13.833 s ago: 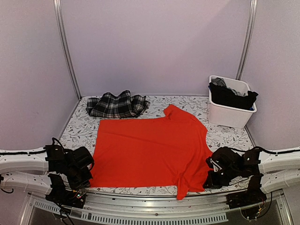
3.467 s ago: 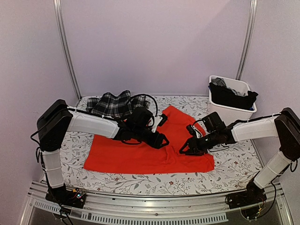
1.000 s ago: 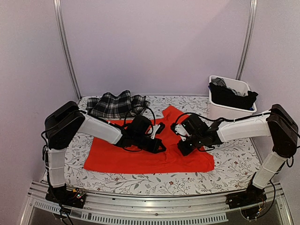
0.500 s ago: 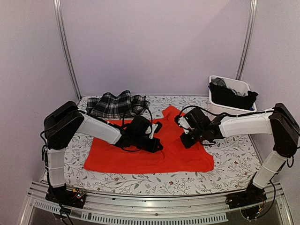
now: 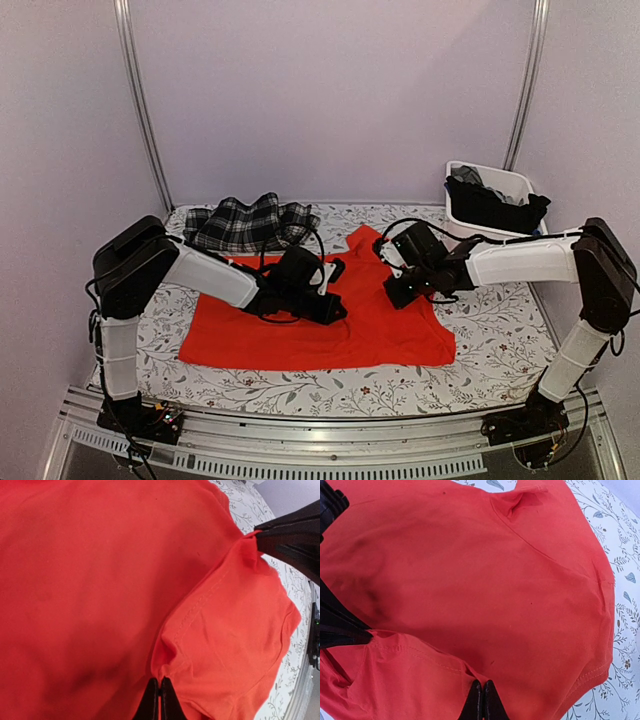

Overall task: Fold and stack the mixed laundry pile
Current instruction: Adjust the 1/3-folded T-shirt at the center of the board.

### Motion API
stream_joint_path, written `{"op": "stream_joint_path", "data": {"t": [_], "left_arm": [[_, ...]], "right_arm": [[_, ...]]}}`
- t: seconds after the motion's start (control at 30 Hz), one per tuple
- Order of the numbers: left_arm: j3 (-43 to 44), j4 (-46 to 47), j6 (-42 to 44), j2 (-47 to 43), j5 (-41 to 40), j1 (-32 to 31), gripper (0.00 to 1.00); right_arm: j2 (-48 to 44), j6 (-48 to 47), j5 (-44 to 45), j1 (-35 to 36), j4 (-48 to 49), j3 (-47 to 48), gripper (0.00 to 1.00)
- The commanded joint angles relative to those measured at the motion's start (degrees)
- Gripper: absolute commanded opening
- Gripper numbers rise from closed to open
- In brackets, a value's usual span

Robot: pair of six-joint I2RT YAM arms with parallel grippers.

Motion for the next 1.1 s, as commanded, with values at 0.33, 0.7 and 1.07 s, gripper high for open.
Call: {"op": "stream_joint_path", "data": {"t": [0.33, 0.7, 1.07], "left_arm": [[-2.58, 1.42, 0.04, -3.15, -2.5, 0.76, 0.0], [-4.03, -4.38, -1.18, -9.05, -9.23, 1.95, 0.39], [-23.77, -15.47, -15.9, -35.06, -12.64, 4.44, 0.72]], "right_arm": [[6.29, 0.07, 4.77, -1.44, 0.24, 3.54, 0.0], [7.01, 0.56, 6.59, -2.12, -2.01, 7.79, 0.38], [-15.26, 14.84, -20.0, -6.31, -8.23, -5.19, 0.73]]}}
